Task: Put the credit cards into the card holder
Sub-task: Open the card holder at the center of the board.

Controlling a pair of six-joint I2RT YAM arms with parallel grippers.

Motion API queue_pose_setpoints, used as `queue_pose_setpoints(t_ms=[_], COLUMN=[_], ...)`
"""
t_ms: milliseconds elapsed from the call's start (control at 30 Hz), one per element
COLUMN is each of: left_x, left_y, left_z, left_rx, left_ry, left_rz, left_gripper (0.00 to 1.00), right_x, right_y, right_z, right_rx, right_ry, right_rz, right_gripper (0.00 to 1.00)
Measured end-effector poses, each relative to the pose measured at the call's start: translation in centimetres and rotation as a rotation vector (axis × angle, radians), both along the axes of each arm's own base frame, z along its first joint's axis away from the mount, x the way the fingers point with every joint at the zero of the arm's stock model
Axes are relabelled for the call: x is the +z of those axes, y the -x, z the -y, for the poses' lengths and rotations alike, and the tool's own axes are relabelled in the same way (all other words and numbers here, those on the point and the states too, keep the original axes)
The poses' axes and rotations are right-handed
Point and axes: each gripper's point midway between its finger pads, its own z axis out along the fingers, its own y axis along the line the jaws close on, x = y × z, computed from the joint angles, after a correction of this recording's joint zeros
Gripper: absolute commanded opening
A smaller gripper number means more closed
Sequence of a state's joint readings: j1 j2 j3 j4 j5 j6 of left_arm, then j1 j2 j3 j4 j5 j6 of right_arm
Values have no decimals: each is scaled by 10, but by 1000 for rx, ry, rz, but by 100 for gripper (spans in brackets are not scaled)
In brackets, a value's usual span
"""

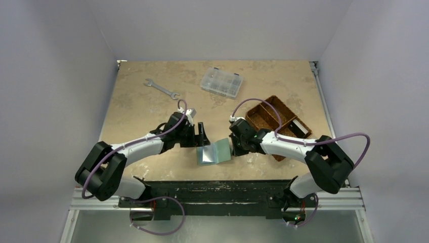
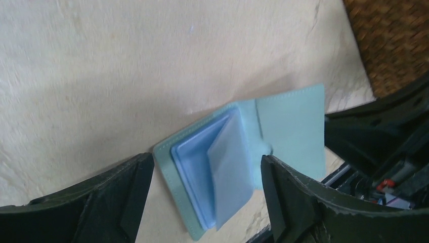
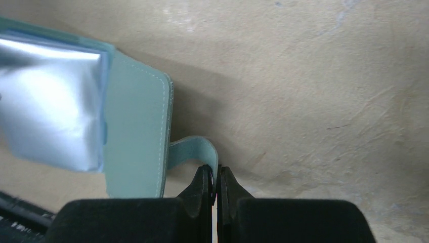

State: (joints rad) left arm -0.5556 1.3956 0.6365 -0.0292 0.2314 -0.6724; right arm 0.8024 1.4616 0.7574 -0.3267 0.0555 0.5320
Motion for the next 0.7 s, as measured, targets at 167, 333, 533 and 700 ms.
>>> queue_pose_setpoints(t_ms=[167,333,533,700], left_x=[-5,29,15,-1], left_y=[22,27,36,47], left_z=[-14,-24,-24,-29], left_rx=[22,73,97,124], left_ry=[-24,45,61,62], left_rz=[-10,88,28,-34], left_gripper=[92,88,60,56], right_x=[-10,-9,-10,-10], right_y=[-6,-10,-11,-11], right_z=[14,18,17,17], right_rx=[-37,-50,-43,-37], right_ry=[83,102,108,110], right_rz=[16,36,37,39], right_gripper=[1,5,5,5])
